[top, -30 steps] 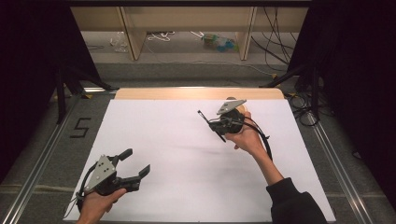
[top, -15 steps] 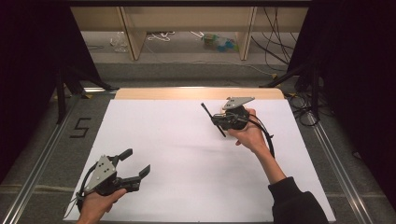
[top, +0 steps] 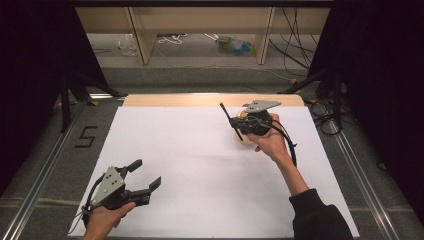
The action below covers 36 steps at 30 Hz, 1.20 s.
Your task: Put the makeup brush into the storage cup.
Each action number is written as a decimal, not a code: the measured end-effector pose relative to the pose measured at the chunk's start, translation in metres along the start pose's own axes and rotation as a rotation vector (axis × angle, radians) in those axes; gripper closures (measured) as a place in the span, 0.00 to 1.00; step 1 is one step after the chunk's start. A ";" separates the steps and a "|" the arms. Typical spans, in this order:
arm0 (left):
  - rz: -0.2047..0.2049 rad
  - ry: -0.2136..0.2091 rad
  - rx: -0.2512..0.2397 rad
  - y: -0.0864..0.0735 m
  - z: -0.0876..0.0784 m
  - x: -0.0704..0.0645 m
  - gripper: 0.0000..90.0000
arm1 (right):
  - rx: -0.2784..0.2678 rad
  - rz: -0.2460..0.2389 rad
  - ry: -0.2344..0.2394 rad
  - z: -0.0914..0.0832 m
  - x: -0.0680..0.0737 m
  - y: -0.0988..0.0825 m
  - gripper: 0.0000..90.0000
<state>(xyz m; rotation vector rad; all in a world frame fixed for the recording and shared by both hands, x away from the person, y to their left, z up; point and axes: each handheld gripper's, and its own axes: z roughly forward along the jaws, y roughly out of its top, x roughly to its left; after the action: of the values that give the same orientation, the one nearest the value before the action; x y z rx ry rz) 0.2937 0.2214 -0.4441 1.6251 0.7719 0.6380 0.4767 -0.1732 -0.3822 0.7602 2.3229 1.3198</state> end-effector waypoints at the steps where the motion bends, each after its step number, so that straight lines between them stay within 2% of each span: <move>1: 0.000 0.000 0.000 0.000 0.000 0.000 0.18 | 0.007 0.007 0.005 -0.002 -0.001 0.000 0.93; 5: -0.002 0.001 0.000 0.000 0.000 0.000 0.18 | -0.023 0.026 -0.004 -0.005 -0.003 0.001 0.93; 12: -0.001 0.001 0.000 0.000 0.000 0.000 0.18 | -0.072 0.031 -0.009 -0.008 -0.009 0.001 0.93; 13: -0.002 0.001 -0.001 0.000 0.000 0.000 0.18 | -0.078 0.024 -0.026 -0.009 -0.011 0.001 0.93; 17: -0.003 0.002 -0.001 0.000 0.000 0.000 0.18 | -0.104 0.044 -0.024 -0.012 -0.014 0.001 0.93; 23: -0.004 0.002 -0.001 0.000 0.000 0.000 0.18 | -0.145 0.039 -0.042 -0.015 -0.017 0.002 0.93; 36: -0.003 0.001 0.000 0.000 -0.001 0.001 0.18 | -0.157 0.051 -0.066 -0.019 -0.024 0.000 0.93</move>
<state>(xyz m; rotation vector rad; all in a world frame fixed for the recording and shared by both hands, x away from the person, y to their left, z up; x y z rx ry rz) 0.2936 0.2224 -0.4440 1.6233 0.7754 0.6365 0.4855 -0.2006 -0.3713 0.8042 2.1330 1.4566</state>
